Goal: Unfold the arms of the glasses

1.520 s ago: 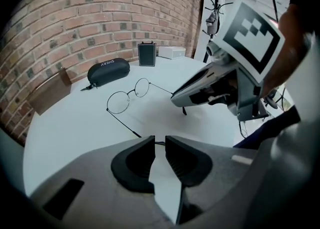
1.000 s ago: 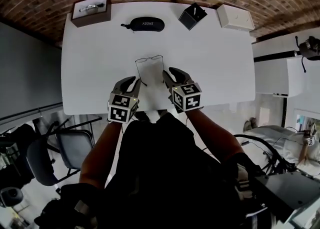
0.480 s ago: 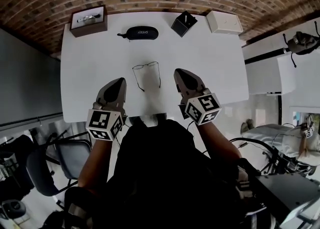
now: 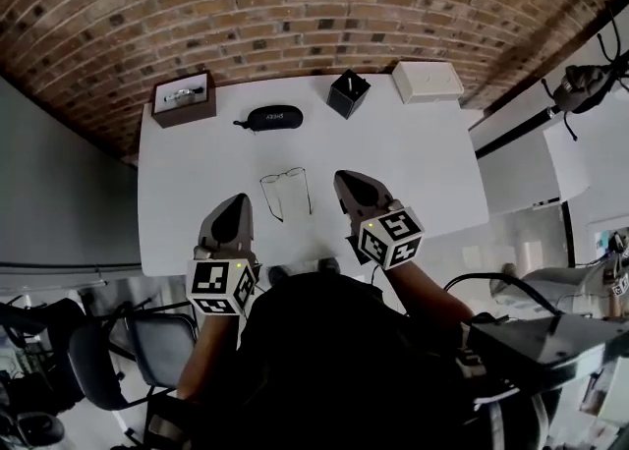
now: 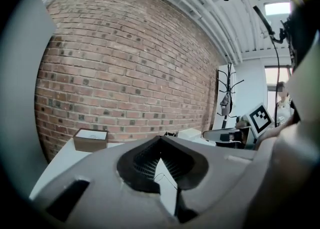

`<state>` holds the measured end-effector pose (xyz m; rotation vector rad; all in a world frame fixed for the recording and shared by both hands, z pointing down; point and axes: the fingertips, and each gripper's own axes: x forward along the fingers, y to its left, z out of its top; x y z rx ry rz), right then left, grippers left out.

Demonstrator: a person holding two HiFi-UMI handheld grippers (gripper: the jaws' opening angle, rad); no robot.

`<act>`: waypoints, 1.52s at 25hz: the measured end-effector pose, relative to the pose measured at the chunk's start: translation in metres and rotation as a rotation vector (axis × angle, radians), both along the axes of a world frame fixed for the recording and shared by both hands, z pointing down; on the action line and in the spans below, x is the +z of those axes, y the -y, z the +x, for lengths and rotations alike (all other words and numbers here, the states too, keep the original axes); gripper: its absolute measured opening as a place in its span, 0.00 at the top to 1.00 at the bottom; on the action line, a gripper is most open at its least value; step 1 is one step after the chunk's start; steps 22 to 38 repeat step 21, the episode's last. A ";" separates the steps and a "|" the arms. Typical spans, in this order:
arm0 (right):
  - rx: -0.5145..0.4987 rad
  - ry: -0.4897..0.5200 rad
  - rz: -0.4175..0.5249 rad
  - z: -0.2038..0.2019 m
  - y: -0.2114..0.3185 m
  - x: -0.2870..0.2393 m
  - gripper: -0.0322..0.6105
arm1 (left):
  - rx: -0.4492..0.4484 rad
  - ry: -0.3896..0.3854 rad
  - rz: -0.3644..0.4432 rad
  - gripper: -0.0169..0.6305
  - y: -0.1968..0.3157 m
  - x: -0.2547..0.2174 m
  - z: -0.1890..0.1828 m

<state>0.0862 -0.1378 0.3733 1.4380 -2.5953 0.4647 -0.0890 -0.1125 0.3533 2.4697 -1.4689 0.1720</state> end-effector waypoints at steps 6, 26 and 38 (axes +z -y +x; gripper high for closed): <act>-0.013 0.002 0.012 0.007 0.000 -0.008 0.94 | -0.037 -0.011 0.010 0.96 0.003 -0.014 0.005; -0.041 0.078 0.046 0.021 0.001 -0.024 0.94 | -0.122 -0.007 0.001 0.96 -0.005 -0.023 0.001; -0.041 0.078 0.046 0.021 0.001 -0.024 0.94 | -0.122 -0.007 0.001 0.96 -0.005 -0.023 0.001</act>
